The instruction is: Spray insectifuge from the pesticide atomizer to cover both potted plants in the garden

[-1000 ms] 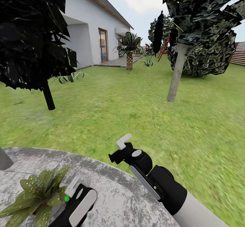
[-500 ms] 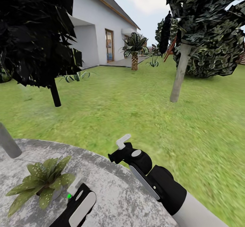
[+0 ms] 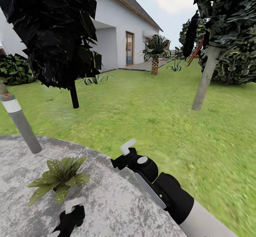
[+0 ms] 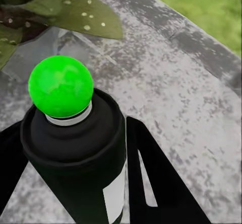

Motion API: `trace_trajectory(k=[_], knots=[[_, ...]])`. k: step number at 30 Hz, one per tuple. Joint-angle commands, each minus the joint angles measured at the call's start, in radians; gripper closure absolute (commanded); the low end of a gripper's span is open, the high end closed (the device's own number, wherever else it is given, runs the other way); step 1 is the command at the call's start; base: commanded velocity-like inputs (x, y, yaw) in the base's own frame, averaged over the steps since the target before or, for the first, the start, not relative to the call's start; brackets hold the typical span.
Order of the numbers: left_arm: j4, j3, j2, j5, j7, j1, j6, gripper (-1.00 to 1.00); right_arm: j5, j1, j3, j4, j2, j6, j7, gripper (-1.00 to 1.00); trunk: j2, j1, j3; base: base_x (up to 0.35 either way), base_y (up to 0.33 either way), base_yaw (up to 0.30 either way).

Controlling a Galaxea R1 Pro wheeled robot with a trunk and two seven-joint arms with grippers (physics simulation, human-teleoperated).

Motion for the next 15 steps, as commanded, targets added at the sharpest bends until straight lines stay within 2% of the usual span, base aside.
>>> trace_trajectory(k=[1, 2, 3, 5, 7, 8, 9, 10, 11, 12, 13, 15], knots=[[0.018, 0.003, 0.013, 0.002, -0.125, 0.000, 0.000, 1.00, -0.010, 0.000, 0.001, 0.001, 0.000, 0.005, 0.001, -1.00, 0.000, 0.000, 0.000, 0.000, 0.000, 0.264], [0.036, 0.006, 0.019, 0.007, -0.196, 0.000, 0.001, 1.00, -0.027, 0.000, 0.001, 0.001, 0.000, 0.008, 0.001, -1.00, 0.000, 0.000, 0.000, 0.000, 0.000, 0.264], [0.047, 0.008, 0.021, 0.015, -0.236, 0.000, 0.001, 1.00, -0.050, 0.000, 0.001, 0.001, 0.000, 0.010, 0.000, -1.00, 0.000, 0.000, 0.000, 0.000, 0.000, 0.264], [0.059, 0.004, 0.024, 0.018, -0.268, 0.000, 0.002, 1.00, -0.080, 0.000, 0.002, 0.000, 0.000, 0.013, 0.000, -1.00, 0.000, 0.000, 0.000, 0.000, 0.000, 0.264], [0.062, 0.001, 0.025, 0.017, -0.275, 0.000, -0.002, 1.00, -0.085, 0.000, 0.003, -0.001, 0.000, 0.014, 0.000, -1.00, 0.000, 0.000, 0.000, 0.000, 0.000, 0.254], [0.060, 0.004, 0.041, 0.024, -0.281, 0.000, -0.009, 1.00, -0.085, 0.000, 0.052, -0.007, 0.000, 0.012, 0.000, -1.00, 0.000, 0.000, 0.000, 0.000, 0.000, 0.027], [0.058, 0.004, 0.048, 0.025, -0.282, 0.000, -0.009, 1.00, -0.085, 0.000, 0.064, -0.009, 0.000, 0.012, 0.000, -1.00, 0.000, 0.000, 0.000, 0.000, 0.000, 0.007], [-0.010, -0.001, 0.145, 0.026, -0.302, 0.017, -0.007, 1.00, -0.086, 0.000, 0.063, -0.015, -0.001, 0.079, 0.078, -1.00, 0.000, 0.000, 0.000, 0.000, 0.315, 0.000], [-0.016, -0.002, 0.153, 0.027, -0.316, 0.023, -0.007, 1.00, -0.085, 0.000, 0.058, -0.015, -0.001, 0.084, 0.138, -1.00, 0.000, 0.000, 0.000, 0.000, 0.326, 0.000], [-0.018, -0.002, 0.157, 0.027, -0.323, 0.026, -0.006, 1.00, -0.084, 0.000, 0.056, -0.015, -0.001, 0.083, 0.169, -1.00, 0.000, 0.000, 0.000, 0.000, 0.331, 0.000], [-0.020, -0.002, 0.160, 0.027, -0.328, 0.028, -0.003, 1.00, -0.084, 0.000, 0.033, -0.015, -0.012, 0.054, 0.198, -1.00, 0.000, 0.000, 0.000, 0.000, 0.334, 0.000], [-0.020, -0.003, 0.153, 0.025, -0.332, 0.028, 0.001, 1.00, -0.084, 0.000, 0.019, -0.016, -0.015, 0.054, 0.199, -1.00, 0.000, 0.000, 0.000, 0.040, 0.334, 0.000]])
